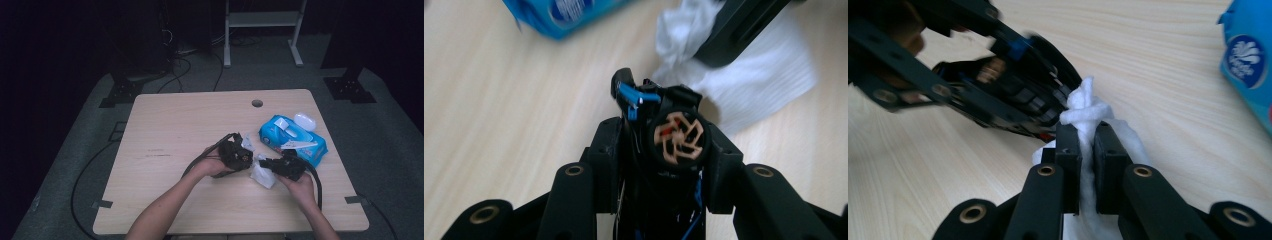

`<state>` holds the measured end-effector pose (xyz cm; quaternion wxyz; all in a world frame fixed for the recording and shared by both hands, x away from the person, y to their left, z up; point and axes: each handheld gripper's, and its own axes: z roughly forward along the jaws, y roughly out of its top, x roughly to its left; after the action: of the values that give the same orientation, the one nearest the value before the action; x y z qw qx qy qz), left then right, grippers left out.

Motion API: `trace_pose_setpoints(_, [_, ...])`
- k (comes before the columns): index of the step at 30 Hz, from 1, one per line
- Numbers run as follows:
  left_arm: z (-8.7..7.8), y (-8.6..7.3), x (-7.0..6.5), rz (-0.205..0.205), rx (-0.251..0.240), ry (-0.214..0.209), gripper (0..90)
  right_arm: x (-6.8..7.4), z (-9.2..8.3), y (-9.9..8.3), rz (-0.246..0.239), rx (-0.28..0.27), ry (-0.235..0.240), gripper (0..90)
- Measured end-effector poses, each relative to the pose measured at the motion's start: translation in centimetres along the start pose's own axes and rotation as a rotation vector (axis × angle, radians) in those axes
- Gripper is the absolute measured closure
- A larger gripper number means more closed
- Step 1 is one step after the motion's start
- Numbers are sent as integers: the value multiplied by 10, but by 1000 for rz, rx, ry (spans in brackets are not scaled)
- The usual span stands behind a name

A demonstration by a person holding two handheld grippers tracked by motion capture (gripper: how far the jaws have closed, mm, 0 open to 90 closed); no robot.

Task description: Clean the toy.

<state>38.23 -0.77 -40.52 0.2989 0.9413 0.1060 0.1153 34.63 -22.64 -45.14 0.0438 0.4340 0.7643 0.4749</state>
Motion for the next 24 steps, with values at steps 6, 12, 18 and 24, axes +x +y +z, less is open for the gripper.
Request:
trace_pose_setpoints(6, [-30,12,-2,10,-124,11,584,-8,-10,3,71,-73,31,830])
trace_pose_setpoints(12, [-37,12,-6,31,-177,15,584,-8,-21,13,153,-216,198,832])
trace_pose_setpoints(18, [-34,5,-5,15,-197,9,583,-11,-19,12,161,-196,183,832])
trace_pose_setpoints(24, [-30,1,-5,-3,-213,-9,581,-12,-11,6,195,-165,216,839])
